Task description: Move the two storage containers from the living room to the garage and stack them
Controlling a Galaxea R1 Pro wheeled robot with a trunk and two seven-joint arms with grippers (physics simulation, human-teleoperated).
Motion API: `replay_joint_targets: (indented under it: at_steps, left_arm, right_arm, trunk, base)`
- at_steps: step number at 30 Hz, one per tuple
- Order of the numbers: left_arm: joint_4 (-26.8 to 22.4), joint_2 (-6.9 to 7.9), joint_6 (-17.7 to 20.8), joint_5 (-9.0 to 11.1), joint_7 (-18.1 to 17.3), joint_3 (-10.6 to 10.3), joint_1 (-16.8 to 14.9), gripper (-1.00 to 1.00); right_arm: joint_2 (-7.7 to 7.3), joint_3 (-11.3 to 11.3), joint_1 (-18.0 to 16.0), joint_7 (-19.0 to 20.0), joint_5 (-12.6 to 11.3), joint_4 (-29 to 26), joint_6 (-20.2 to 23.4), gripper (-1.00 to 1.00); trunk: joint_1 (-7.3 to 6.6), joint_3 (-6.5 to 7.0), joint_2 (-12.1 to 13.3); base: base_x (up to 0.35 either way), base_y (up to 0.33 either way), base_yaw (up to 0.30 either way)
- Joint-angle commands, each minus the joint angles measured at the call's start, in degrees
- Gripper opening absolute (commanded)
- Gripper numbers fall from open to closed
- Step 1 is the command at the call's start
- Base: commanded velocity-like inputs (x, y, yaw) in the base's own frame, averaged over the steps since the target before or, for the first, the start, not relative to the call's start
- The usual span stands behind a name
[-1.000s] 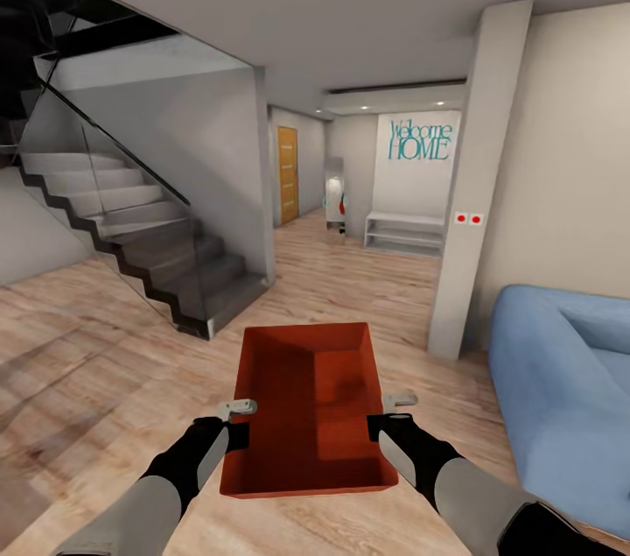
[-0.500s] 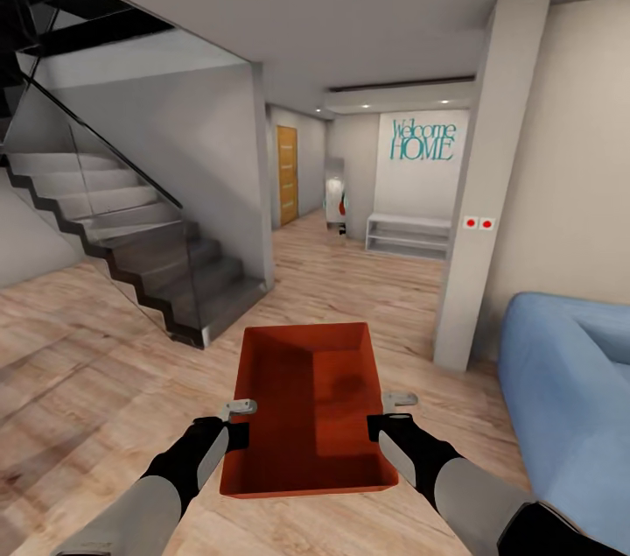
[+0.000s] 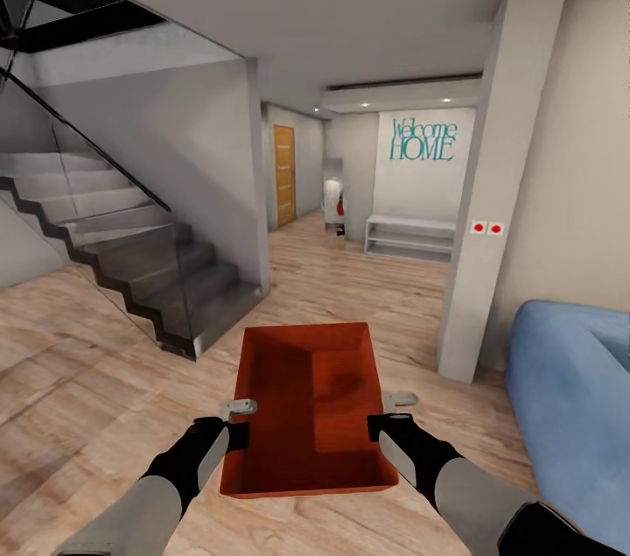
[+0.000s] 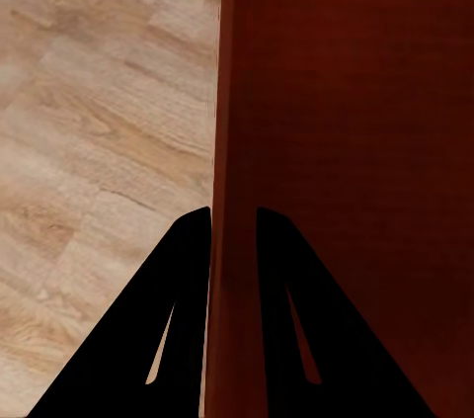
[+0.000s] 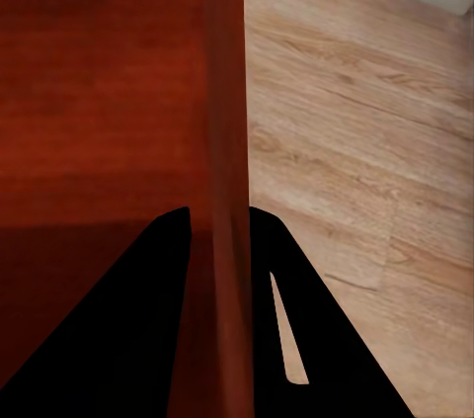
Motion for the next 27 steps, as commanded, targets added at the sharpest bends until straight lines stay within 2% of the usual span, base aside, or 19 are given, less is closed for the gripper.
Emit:
replay_joint_targets:
  at_steps: [1, 15, 27]
  left_arm:
    - [-0.06, 1.56, 0.49, -1.15, 1.46, -0.38, 0.08, -1.0]
    - [-0.06, 1.56, 0.49, -1.15, 1.47, -0.38, 0.08, -1.0]
    - [-0.06, 1.56, 0.49, -1.15, 1.48, -0.38, 0.08, -1.0]
  right_arm:
    - [-0.04, -0.75, -0.1, -0.35, -0.14, -0.26, 0.2, -1.0]
    - [0.04, -0.75, -0.1, -0.35, -0.14, -0.26, 0.2, -1.0]
    - [0.04, -0.75, -0.1, -0.35, -0.14, -0.26, 0.2, -1.0]
  trunk:
    - [0.06, -0.02, -0.05]
    - [0.06, -0.02, -0.05]
    - [0.06, -0.02, -0.05]
  base:
    - [0.323, 0.0, -0.157]
    - [0.323, 0.0, -0.226]
    - [0.323, 0.0, -0.018]
